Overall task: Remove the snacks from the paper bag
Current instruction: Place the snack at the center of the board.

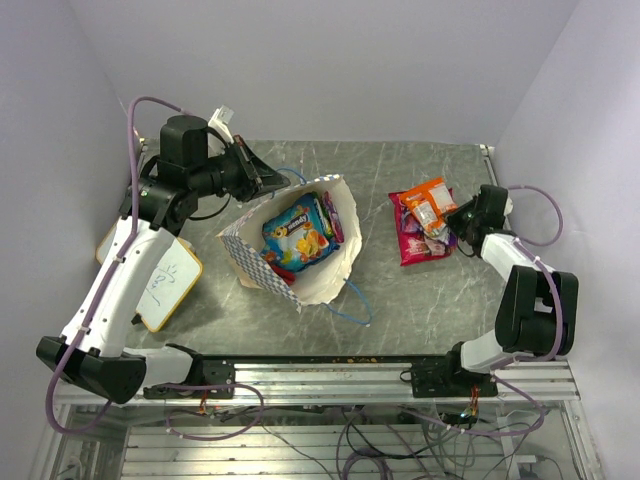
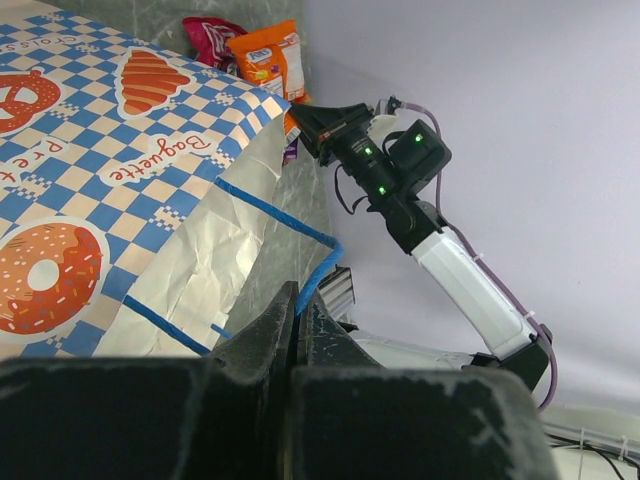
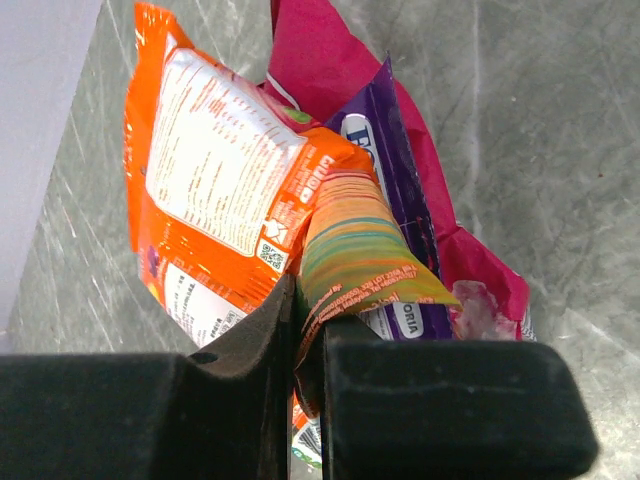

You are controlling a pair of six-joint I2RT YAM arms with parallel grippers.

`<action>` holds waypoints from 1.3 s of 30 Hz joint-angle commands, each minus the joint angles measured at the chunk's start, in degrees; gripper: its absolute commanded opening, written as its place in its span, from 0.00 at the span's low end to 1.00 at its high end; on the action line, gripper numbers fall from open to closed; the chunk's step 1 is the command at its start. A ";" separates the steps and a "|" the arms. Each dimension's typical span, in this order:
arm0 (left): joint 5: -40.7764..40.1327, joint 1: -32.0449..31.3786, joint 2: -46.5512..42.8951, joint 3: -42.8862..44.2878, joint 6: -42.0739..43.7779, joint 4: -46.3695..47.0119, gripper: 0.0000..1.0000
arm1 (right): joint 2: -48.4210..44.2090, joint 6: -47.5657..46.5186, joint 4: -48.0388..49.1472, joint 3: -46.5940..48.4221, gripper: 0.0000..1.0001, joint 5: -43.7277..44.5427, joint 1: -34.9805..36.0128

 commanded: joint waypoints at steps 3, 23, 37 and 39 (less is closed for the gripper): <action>2.95 -0.43 0.55 2.39 0.97 0.82 0.07 | -2.60 -2.43 0.23 -4.33 0.00 -0.79 -0.44; 4.16 -0.43 2.32 4.94 0.85 1.89 0.07 | -10.25 -12.77 -21.89 1.95 0.64 3.86 -0.44; 6.02 -0.43 2.57 2.96 -1.81 5.83 0.07 | -15.97 -14.31 -27.56 12.10 0.82 -9.80 3.90; 5.89 -0.43 2.70 3.39 -1.50 5.25 0.07 | -15.99 -13.71 -27.38 14.85 0.80 -10.06 8.30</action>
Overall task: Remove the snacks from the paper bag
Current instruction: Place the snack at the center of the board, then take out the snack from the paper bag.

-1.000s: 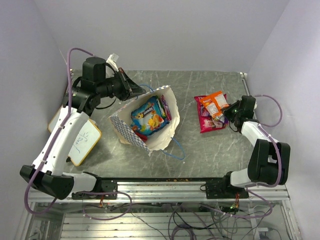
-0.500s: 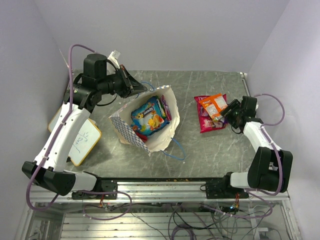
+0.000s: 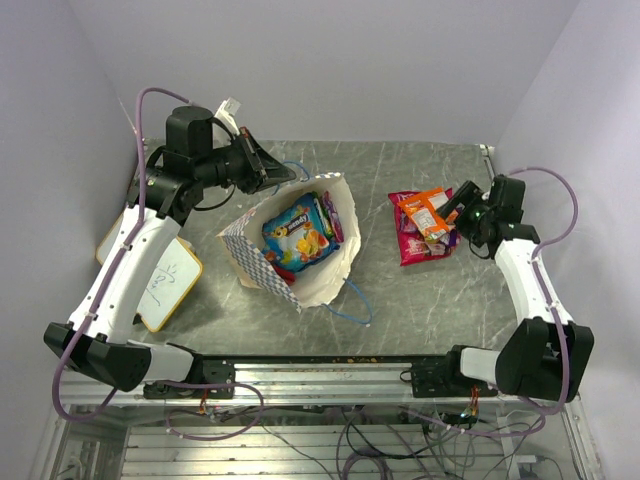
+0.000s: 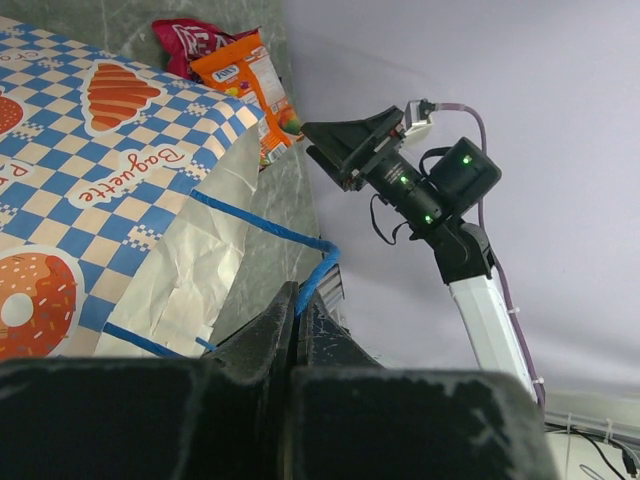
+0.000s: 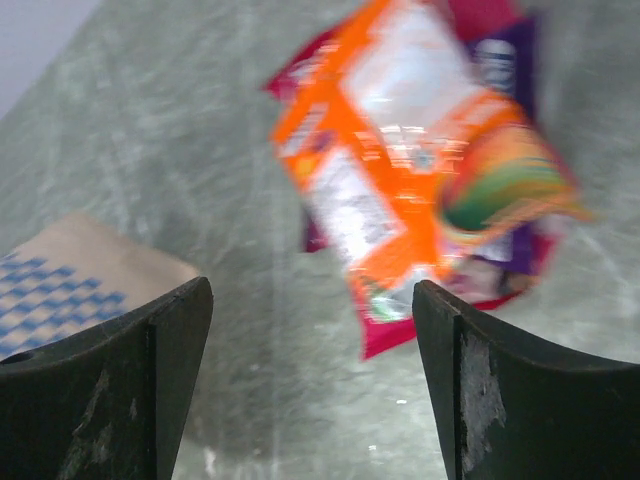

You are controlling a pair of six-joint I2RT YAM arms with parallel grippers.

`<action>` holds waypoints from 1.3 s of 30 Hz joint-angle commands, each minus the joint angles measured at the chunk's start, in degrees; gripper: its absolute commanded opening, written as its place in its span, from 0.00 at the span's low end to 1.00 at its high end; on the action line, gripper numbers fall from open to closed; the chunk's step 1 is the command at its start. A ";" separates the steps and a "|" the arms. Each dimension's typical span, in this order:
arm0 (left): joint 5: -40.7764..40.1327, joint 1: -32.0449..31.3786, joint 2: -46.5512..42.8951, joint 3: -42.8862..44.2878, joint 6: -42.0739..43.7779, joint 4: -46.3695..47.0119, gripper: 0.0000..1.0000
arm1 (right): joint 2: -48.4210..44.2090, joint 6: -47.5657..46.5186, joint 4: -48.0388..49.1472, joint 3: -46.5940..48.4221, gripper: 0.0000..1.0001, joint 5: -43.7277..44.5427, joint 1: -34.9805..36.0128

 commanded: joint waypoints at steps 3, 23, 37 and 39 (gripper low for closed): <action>2.06 -0.42 -1.18 0.65 -0.64 2.63 0.07 | -1.00 0.71 -1.26 9.28 0.80 -3.17 16.17; 0.95 -0.34 0.07 2.52 0.86 0.21 0.07 | 4.43 -11.00 14.95 7.07 0.67 14.86 56.67; -0.15 -0.36 -1.26 -0.48 -1.66 5.04 0.07 | 18.78 -19.42 22.04 9.00 0.62 32.65 59.97; -0.03 -0.38 -1.38 -0.01 -1.13 5.27 0.07 | 19.56 -17.78 22.26 8.79 0.62 34.53 59.94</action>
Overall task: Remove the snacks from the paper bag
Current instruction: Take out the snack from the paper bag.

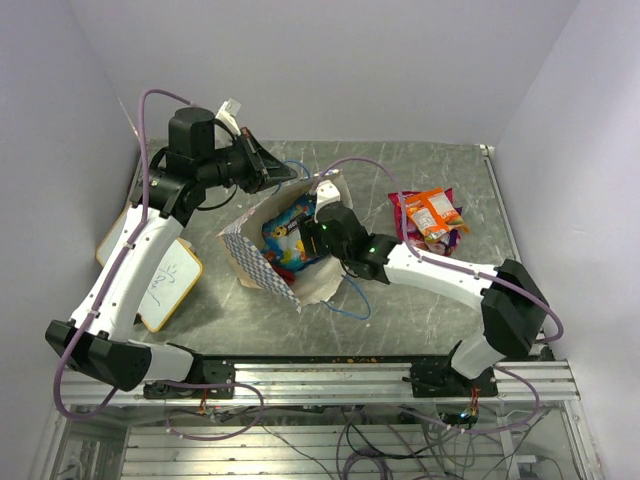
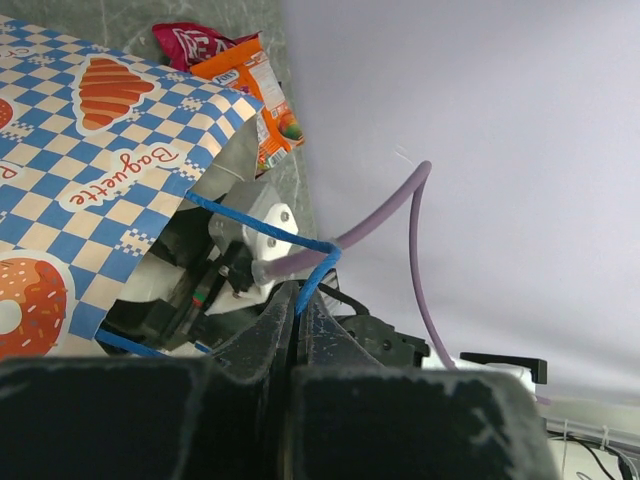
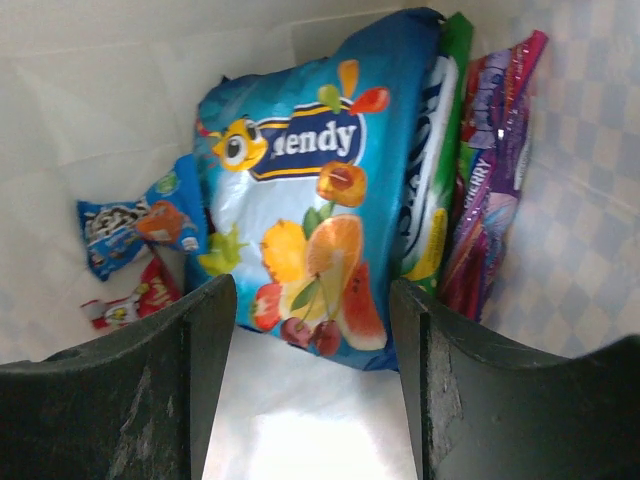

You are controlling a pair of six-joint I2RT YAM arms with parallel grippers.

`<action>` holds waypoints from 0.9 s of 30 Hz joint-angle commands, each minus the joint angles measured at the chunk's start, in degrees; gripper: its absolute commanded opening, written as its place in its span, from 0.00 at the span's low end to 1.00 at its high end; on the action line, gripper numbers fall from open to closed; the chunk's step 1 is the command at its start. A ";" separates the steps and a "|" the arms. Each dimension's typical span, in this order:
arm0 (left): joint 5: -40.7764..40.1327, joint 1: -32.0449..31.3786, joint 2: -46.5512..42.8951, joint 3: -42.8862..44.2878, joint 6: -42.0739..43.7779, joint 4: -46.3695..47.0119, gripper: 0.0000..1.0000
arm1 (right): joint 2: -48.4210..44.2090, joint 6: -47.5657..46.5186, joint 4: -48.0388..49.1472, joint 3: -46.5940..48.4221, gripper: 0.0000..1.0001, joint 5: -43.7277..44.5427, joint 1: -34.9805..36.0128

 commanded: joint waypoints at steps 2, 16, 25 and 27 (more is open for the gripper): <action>0.02 -0.40 -1.71 2.09 0.62 3.22 0.07 | 2.32 1.02 1.27 2.02 0.62 8.23 -0.06; 3.31 -0.34 -0.52 2.80 -0.30 9.04 0.07 | 9.16 4.61 -0.95 4.64 0.64 9.11 -0.08; 4.37 -0.34 -0.27 3.38 0.60 7.29 0.07 | 12.18 10.74 -1.48 4.17 0.64 4.60 -0.15; 4.47 -0.34 0.03 4.12 1.13 6.54 0.07 | 12.62 11.26 -1.13 4.31 0.63 4.19 -0.41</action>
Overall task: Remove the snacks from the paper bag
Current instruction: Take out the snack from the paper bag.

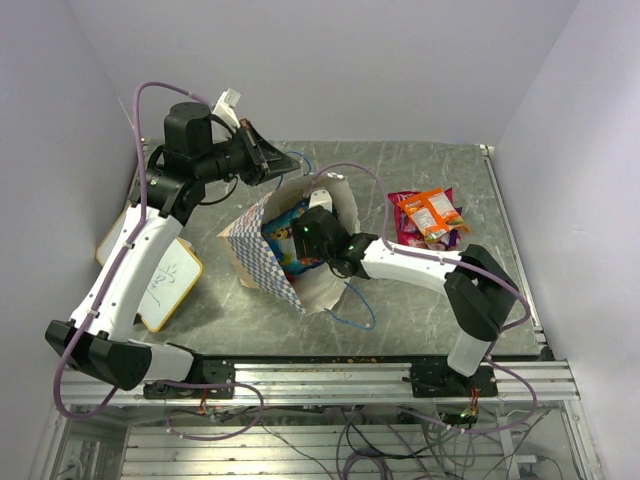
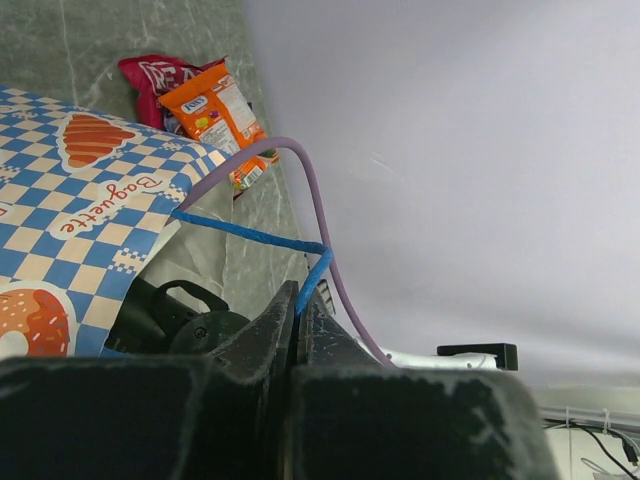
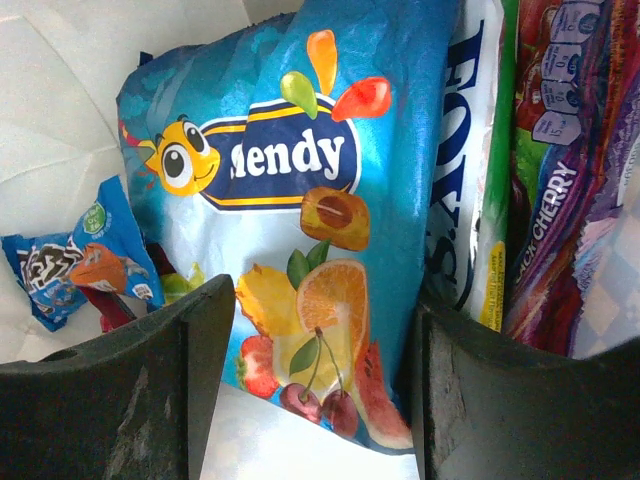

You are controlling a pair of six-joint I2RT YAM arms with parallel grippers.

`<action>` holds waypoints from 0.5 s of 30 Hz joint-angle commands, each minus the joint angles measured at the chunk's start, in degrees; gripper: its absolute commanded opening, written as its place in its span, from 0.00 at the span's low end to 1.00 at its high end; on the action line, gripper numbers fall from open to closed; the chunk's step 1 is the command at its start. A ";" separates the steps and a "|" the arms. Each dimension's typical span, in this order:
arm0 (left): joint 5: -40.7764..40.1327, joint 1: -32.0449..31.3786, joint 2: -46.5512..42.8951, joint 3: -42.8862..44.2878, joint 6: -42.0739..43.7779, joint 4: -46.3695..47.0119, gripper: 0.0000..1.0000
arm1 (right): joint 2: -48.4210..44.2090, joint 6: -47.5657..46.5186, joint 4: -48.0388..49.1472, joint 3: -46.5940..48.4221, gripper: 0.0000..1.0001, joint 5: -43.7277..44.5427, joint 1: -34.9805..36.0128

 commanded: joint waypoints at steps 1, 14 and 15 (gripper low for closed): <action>3.06 -0.34 0.03 3.63 1.03 1.31 0.07 | 1.94 3.10 -0.12 0.70 0.63 -1.18 -0.41; 2.28 -0.34 -0.64 2.60 1.61 -0.98 0.07 | -1.23 2.15 0.93 2.64 0.00 -7.05 -0.83; 2.13 -0.34 -0.78 2.37 1.60 -1.02 0.07 | -2.31 2.14 1.27 2.38 0.00 -7.78 -0.84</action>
